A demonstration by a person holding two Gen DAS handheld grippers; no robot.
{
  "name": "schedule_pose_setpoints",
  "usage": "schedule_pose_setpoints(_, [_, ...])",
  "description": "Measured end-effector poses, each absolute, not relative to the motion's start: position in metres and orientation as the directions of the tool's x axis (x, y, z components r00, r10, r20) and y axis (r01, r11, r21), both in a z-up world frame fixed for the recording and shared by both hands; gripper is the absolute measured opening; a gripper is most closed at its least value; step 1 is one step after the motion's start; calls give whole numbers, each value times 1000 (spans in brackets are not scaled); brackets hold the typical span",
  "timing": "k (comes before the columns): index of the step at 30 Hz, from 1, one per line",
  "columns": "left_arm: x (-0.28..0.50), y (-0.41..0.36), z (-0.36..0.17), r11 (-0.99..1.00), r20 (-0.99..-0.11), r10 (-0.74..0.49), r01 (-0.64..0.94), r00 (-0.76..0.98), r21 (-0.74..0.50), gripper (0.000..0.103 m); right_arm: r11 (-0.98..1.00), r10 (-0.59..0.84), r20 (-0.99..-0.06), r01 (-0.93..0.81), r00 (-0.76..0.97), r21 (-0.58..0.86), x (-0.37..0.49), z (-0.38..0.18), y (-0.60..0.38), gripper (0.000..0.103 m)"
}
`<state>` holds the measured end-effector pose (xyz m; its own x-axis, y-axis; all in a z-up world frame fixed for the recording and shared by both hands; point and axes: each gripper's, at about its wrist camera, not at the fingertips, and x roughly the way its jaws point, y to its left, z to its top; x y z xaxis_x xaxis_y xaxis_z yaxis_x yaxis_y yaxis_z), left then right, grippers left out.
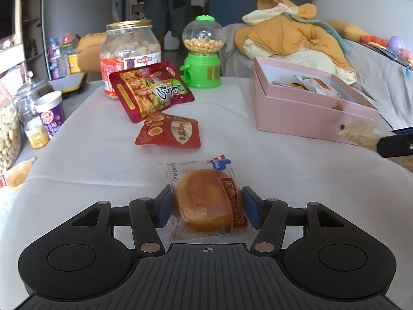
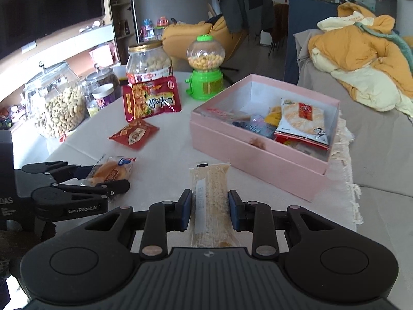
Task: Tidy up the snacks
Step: 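Carry both packets into the pink box and open both grippers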
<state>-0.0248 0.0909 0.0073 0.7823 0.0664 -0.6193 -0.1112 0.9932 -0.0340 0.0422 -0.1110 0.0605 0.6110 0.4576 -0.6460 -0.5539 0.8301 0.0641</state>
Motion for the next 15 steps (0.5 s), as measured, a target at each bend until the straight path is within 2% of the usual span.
schedule_pose_setpoints(7, [-26,92,9,992,-620,68,-118,782,-40,61,845,460,-624,-526,632,90,41,68,-135,29])
schedule_pose_setpoints(10, [-25,95,17,985,-614,-3,-104,789,-137,61,856,458,-606,-508,650,101,43,74,-148,29])
schedule_pose_setpoints(15, [4,80,73,983,-534,-92,-8,840,-183,61,867,456,-578,-485,677,115,44,81,-165,29])
